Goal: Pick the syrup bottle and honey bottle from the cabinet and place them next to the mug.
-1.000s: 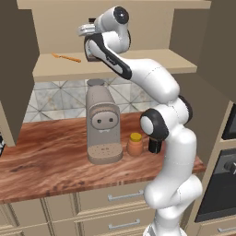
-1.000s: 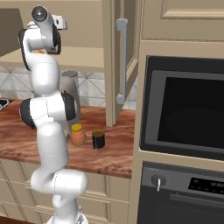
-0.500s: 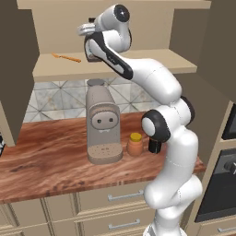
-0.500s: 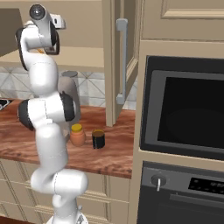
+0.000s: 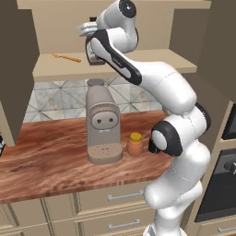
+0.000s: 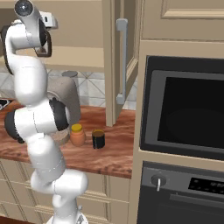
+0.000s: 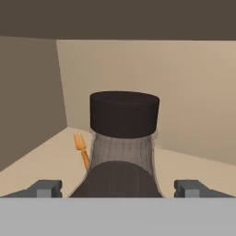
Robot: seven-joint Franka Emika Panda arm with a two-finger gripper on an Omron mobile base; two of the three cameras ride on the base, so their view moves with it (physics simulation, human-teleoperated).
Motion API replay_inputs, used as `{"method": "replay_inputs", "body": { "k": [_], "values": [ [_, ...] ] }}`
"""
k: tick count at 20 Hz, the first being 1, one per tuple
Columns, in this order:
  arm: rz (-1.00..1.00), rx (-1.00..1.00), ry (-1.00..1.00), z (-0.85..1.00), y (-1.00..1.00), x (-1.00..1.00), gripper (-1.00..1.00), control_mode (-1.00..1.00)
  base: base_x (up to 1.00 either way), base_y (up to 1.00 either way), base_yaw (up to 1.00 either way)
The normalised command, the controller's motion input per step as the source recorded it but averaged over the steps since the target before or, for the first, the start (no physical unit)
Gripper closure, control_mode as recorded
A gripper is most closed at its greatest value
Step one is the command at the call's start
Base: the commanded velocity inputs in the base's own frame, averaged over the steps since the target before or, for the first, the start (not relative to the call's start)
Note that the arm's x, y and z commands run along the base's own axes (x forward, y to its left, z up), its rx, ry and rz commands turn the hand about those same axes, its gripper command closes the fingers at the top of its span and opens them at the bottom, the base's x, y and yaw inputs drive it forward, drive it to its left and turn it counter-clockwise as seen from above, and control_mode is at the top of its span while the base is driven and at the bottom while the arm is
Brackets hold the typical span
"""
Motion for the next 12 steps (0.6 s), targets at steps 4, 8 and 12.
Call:
{"method": "replay_inputs", "body": {
  "k": [4,8,12],
  "values": [
    [0.0,0.01,-0.01,0.0,0.0,-0.99,1.0,-1.0,0.0,0.0,0.0],
    [0.0,0.01,-0.01,-0.01,0.0,-1.0,1.0,-1.0,0.0,0.0,0.0],
    [0.0,0.01,-0.01,-0.03,-0.03,-0.99,1.0,-1.0,0.0,0.0,0.0]
  ]
}}
